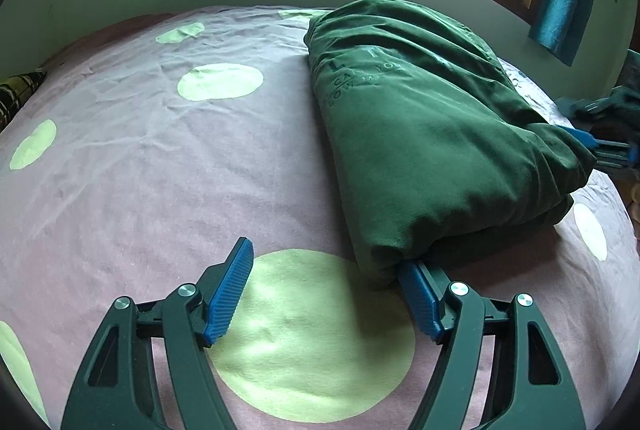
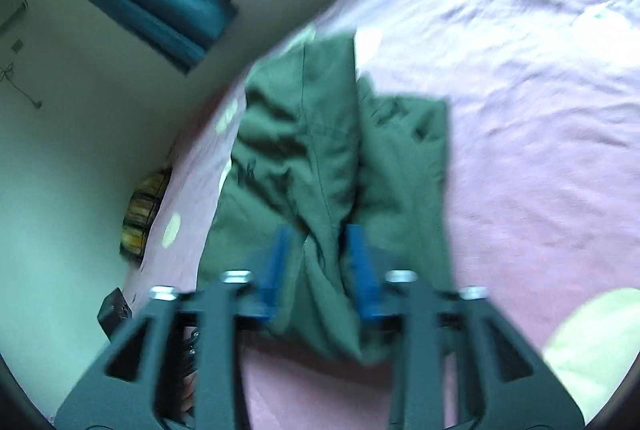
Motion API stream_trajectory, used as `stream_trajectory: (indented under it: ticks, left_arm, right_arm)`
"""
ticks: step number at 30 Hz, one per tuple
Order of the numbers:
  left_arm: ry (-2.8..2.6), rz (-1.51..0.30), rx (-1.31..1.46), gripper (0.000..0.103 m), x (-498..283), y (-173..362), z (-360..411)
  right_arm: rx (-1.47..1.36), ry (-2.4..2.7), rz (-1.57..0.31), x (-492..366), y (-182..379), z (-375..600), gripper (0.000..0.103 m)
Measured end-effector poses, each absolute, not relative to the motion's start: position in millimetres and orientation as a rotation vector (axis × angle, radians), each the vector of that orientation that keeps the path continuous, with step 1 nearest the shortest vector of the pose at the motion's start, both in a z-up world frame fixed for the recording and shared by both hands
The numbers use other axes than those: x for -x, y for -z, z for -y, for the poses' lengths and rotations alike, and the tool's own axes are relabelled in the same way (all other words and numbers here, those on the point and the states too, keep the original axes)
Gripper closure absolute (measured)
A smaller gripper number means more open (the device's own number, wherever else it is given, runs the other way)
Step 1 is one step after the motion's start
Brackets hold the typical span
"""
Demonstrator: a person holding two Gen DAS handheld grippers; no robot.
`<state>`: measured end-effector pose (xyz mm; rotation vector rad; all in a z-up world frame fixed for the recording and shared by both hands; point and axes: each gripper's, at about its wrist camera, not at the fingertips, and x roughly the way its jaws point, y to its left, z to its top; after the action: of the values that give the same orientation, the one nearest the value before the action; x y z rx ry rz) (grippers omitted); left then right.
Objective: Fold small clothes
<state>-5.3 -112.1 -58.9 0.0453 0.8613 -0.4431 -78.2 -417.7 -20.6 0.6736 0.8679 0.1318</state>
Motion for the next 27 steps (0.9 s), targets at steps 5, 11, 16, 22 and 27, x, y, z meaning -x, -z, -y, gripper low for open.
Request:
stream_trajectory:
  ticks: [5, 11, 16, 22, 27]
  left_arm:
    - [0.444, -0.875, -0.036, 0.031, 6, 60, 113]
    - [0.435, -0.875, -0.036, 0.031, 8, 59, 114]
    - [0.432, -0.879, -0.032, 0.031, 8, 58, 112]
    - [0.432, -0.843, -0.04, 0.031, 10, 44, 116]
    - [0.446, -0.816, -0.119, 0.031, 12, 46, 133]
  right_arm:
    - [-0.728, -0.113, -0.93, 99, 35, 434, 0.037]
    - [-0.686, -0.134, -0.962, 89, 39, 411, 0.038]
    - [-0.55, -0.137, -0.964, 84, 20, 390, 0.087]
    - [-0.484, -0.108, -0.798, 108, -19, 394, 0.095]
    - [-0.581, -0.062, -0.865, 112, 29, 426, 0.096]
